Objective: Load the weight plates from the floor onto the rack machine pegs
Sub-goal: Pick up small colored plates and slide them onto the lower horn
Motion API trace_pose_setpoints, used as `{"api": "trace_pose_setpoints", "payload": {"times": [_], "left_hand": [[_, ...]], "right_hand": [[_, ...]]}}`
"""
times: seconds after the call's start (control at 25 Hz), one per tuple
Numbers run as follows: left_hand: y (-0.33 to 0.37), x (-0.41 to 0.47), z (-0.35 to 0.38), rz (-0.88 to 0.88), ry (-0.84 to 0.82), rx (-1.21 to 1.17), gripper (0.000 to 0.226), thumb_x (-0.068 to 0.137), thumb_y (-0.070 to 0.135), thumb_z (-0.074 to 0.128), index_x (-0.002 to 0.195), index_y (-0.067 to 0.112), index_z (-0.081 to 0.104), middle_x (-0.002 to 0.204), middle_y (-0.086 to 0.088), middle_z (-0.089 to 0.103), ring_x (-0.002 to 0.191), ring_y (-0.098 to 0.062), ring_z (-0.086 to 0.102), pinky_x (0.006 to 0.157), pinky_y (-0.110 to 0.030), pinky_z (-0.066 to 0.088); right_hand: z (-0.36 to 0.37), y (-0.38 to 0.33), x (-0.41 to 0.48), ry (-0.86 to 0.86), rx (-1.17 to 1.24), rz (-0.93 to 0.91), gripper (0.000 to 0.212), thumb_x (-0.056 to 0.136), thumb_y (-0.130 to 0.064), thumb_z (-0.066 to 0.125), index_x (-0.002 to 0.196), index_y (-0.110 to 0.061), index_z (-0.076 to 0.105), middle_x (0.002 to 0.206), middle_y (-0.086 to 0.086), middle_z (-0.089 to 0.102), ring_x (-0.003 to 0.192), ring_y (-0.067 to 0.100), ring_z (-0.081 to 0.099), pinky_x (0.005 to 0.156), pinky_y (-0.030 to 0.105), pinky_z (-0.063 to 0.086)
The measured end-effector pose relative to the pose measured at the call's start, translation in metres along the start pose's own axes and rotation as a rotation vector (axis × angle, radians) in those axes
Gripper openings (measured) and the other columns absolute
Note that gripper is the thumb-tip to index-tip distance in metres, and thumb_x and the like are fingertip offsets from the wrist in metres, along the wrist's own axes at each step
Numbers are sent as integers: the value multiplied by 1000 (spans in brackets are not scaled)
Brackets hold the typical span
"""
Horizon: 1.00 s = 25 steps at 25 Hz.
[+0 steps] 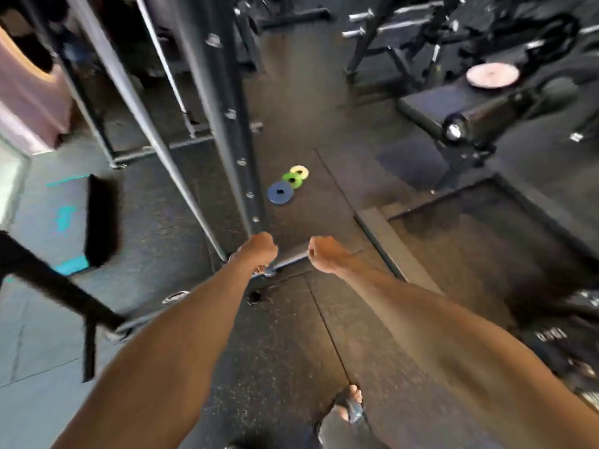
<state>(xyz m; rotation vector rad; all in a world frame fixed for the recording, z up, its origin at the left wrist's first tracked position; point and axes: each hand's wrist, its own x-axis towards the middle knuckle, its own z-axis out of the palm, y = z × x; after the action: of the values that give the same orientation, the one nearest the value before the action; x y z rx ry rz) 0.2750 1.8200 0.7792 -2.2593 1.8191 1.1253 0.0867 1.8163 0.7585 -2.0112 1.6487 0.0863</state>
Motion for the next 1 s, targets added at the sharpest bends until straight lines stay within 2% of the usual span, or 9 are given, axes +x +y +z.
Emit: {"api": "trace_pose_setpoints", "payload": {"times": [0.12,0.16,0.24,0.32,0.48,0.56,0.68,0.84,1.0], "left_hand": [[86,32,62,58,-144,82,31,93,20,42,102,-1,63,82,-20,72,61,-31,71,59,-46,62],[110,40,77,76,-172,104,33,94,22,41,104,-2,62,84,-19,72,62,-30,71,60,-45,62],[149,55,100,125,-224,128,35,98,21,38,109,-2,61,93,-21,72,72,-32,73,67,-45,62],[178,79,117,171,-257,147,34,100,20,38,112,-2,61,99,-22,71,83,-34,73,75,-45,61],[200,141,141,121,-312,139,32,99,23,38,108,3,61,95,-19,73,79,-30,74,77,-45,61],[205,185,144,76,-323,126,32,98,22,38,106,2,62,92,-19,73,78,-31,74,75,-46,62],[213,250,144,10,-346,96,34,95,21,38,102,1,64,86,-19,73,72,-31,74,73,-46,62],[241,321,122,-29,-405,36,34,94,17,36,101,-3,64,88,-24,73,72,-36,73,68,-48,62],[259,386,91,-87,-418,29,35,99,16,37,104,-6,64,91,-26,73,76,-37,74,62,-41,60]], "right_hand": [[-5,104,3,-55,41,104,18,94,-15,42,80,-12,54,95,20,67,90,35,67,63,34,42],[-6,132,4,-67,53,141,18,91,-12,42,74,-13,47,85,17,64,84,34,67,60,33,41],[-9,173,4,-114,72,203,17,86,-7,41,70,-13,44,75,11,53,77,31,62,59,32,39],[-9,206,14,-155,99,246,15,88,-7,40,77,-11,49,78,11,52,76,29,58,60,32,39],[-9,245,60,-224,137,283,17,90,-11,40,77,-13,50,89,18,65,84,33,66,65,35,48],[-17,258,100,-243,151,274,14,92,-11,41,89,-11,55,100,19,67,87,33,66,64,34,47],[-31,272,163,-268,157,264,25,95,-13,44,113,-6,58,112,19,65,99,37,64,67,35,45],[-59,286,250,-345,106,239,18,92,-11,42,93,-8,60,102,21,68,92,36,66,64,34,42],[-87,301,338,-401,116,218,19,92,-14,46,90,-7,63,100,22,70,96,36,68,67,33,45]]}}
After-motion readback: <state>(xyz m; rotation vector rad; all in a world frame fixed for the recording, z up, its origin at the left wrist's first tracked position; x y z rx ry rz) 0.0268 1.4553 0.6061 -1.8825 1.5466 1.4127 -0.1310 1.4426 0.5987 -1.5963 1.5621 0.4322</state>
